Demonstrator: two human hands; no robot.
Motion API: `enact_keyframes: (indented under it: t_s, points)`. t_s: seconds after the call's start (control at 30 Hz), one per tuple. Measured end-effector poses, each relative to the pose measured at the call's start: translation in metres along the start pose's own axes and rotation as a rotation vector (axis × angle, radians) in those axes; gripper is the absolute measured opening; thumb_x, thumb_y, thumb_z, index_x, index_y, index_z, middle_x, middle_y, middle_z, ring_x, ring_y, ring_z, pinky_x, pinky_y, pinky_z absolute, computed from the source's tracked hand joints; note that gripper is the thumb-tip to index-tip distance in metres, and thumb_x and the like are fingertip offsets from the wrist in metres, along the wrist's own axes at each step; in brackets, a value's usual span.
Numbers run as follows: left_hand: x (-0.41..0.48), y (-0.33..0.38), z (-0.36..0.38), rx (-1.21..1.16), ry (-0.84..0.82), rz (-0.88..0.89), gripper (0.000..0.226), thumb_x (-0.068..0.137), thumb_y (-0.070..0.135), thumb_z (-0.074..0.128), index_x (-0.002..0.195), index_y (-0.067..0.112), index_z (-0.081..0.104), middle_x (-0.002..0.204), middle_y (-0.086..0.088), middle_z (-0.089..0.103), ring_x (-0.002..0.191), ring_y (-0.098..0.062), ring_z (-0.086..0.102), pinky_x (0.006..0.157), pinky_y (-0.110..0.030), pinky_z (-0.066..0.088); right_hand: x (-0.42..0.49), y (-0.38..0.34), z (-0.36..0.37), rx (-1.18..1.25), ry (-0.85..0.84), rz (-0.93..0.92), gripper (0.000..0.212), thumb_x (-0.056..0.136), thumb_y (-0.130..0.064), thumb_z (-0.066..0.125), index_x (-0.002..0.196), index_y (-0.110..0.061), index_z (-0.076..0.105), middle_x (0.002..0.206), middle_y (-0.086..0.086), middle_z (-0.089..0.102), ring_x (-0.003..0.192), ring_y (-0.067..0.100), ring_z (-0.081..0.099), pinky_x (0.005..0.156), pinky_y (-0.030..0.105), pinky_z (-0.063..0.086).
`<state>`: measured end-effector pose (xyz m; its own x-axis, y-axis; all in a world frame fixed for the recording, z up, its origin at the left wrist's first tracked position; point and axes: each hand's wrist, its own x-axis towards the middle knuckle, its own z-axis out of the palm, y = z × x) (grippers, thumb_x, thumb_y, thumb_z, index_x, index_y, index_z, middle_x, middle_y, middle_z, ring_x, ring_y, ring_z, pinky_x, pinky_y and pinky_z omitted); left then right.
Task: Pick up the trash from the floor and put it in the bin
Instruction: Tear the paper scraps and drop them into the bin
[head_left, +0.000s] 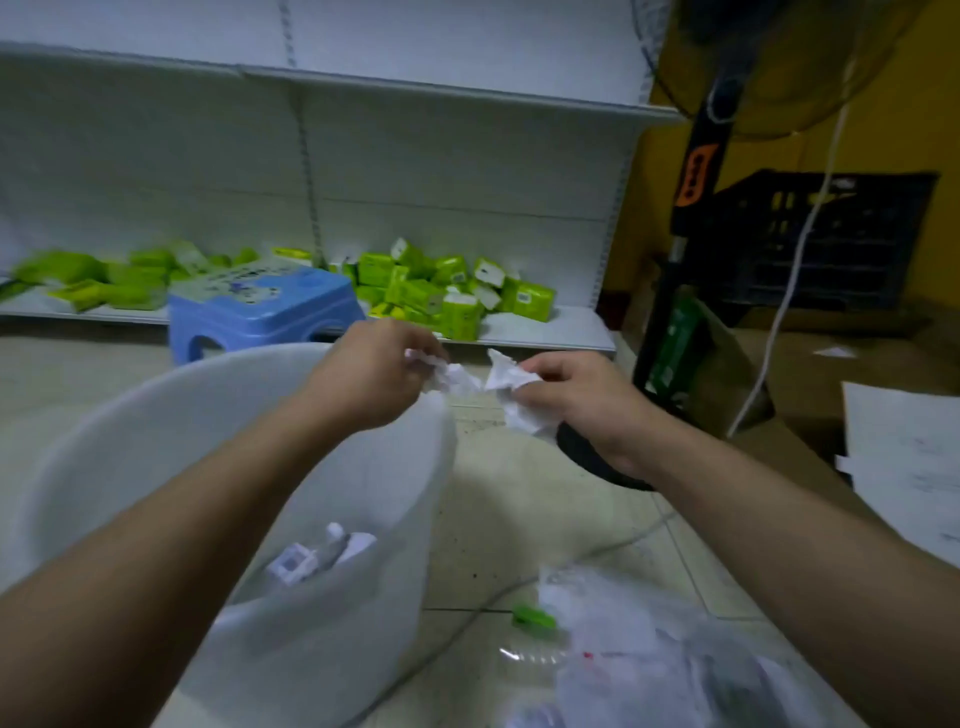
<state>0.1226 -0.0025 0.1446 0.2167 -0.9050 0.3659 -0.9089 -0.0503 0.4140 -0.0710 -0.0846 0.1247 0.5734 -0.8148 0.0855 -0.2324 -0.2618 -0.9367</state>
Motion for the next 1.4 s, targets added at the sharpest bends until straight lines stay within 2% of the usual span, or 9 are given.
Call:
enact_keyframes:
  t_s: [0.17, 0.23, 0.3, 0.37, 0.5, 0.63, 0.9, 1.27, 1.4]
  points:
    - [-0.028, -0.090, -0.026, 0.095, -0.036, -0.219, 0.034, 0.087, 0.009, 0.051, 0.104, 0.028, 0.072, 0.112, -0.003, 0.070, 0.101, -0.023, 0.063, 0.085, -0.027, 0.044, 0.036, -0.023, 0.101, -0.155, -0.076, -0.124, 0.011, 0.083, -0.028, 0.066, 0.088, -0.023, 0.075, 0.075, -0.010, 0.069, 0.062, 0.000, 0.058, 0.058, 0.016, 0.047]
    - [-0.039, -0.115, -0.023, 0.192, -0.214, -0.277, 0.037, 0.088, 0.019, 0.055, 0.123, 0.031, 0.062, 0.127, -0.004, 0.063, 0.114, -0.024, 0.057, 0.095, -0.031, 0.041, 0.044, -0.019, 0.126, -0.376, -0.221, -0.149, 0.027, 0.083, -0.023, 0.062, 0.109, -0.028, 0.069, 0.106, -0.005, 0.070, 0.095, 0.009, 0.064, 0.086, 0.028, 0.052]
    - [-0.050, -0.128, -0.016, 0.247, -0.387, -0.295, 0.053, 0.087, 0.034, 0.060, 0.138, 0.035, 0.044, 0.142, -0.005, 0.049, 0.131, -0.024, 0.042, 0.104, -0.035, 0.033, 0.049, -0.011, 0.135, -0.755, -0.321, -0.154, 0.044, 0.079, -0.029, 0.061, 0.121, -0.040, 0.058, 0.133, -0.002, 0.057, 0.128, 0.020, 0.045, 0.111, 0.047, 0.030]
    - [-0.052, -0.127, -0.007, 0.254, -0.387, -0.298, 0.066, 0.083, 0.043, 0.064, 0.143, 0.033, 0.037, 0.150, -0.007, 0.038, 0.138, -0.024, 0.032, 0.110, -0.038, 0.030, 0.049, -0.008, 0.128, -0.951, -0.259, -0.171, 0.053, 0.076, -0.037, 0.063, 0.127, -0.046, 0.050, 0.144, 0.002, 0.042, 0.139, 0.023, 0.028, 0.114, 0.058, 0.009]
    - [-0.039, -0.085, 0.017, 0.224, -0.194, -0.193, 0.071, 0.079, 0.050, 0.065, 0.139, 0.019, 0.042, 0.143, -0.007, 0.046, 0.127, -0.026, 0.045, 0.104, -0.042, 0.040, 0.035, 0.005, 0.074, -1.053, -0.162, -0.122, 0.074, 0.074, -0.046, 0.064, 0.141, -0.042, 0.032, 0.153, 0.003, 0.030, 0.143, 0.023, 0.019, 0.114, 0.061, 0.000]
    - [-0.031, -0.013, 0.062, 0.130, -0.224, 0.066, 0.071, 0.080, 0.052, 0.062, 0.140, 0.022, 0.040, 0.142, -0.004, 0.047, 0.128, -0.024, 0.043, 0.103, -0.040, 0.039, 0.009, 0.034, -0.003, -1.156, -0.131, -0.021, 0.081, 0.075, -0.053, 0.064, 0.144, -0.043, 0.022, 0.157, 0.001, 0.023, 0.145, 0.022, 0.016, 0.116, 0.058, 0.003]
    - [-0.052, 0.108, 0.171, 0.058, -0.374, 0.328, 0.070, 0.079, 0.057, 0.061, 0.138, 0.025, 0.042, 0.137, -0.002, 0.051, 0.123, -0.023, 0.046, 0.100, -0.041, 0.040, -0.082, 0.147, -0.104, -1.036, -0.111, 0.241, 0.082, 0.078, -0.053, 0.064, 0.147, -0.038, 0.021, 0.156, -0.001, 0.026, 0.141, 0.025, 0.027, 0.114, 0.051, 0.023]
    - [-0.133, 0.107, 0.319, 0.162, -0.756, 0.149, 0.051, 0.081, 0.046, 0.062, 0.126, 0.027, 0.049, 0.123, -0.002, 0.054, 0.109, -0.023, 0.053, 0.084, -0.038, 0.049, -0.155, 0.299, -0.129, -0.814, -0.002, 0.504, 0.062, 0.082, -0.031, 0.065, 0.139, -0.025, 0.043, 0.143, 0.007, 0.044, 0.129, 0.028, 0.043, 0.106, 0.043, 0.036]
    - [-0.165, 0.093, 0.352, 0.352, -0.883, 0.139, 0.076, 0.075, 0.060, 0.062, 0.138, 0.025, 0.037, 0.144, -0.010, 0.035, 0.128, -0.028, 0.037, 0.098, -0.045, 0.040, -0.160, 0.329, -0.120, -0.795, 0.048, 0.523, 0.061, 0.083, -0.030, 0.063, 0.140, -0.025, 0.041, 0.144, 0.009, 0.042, 0.129, 0.031, 0.041, 0.106, 0.046, 0.035]
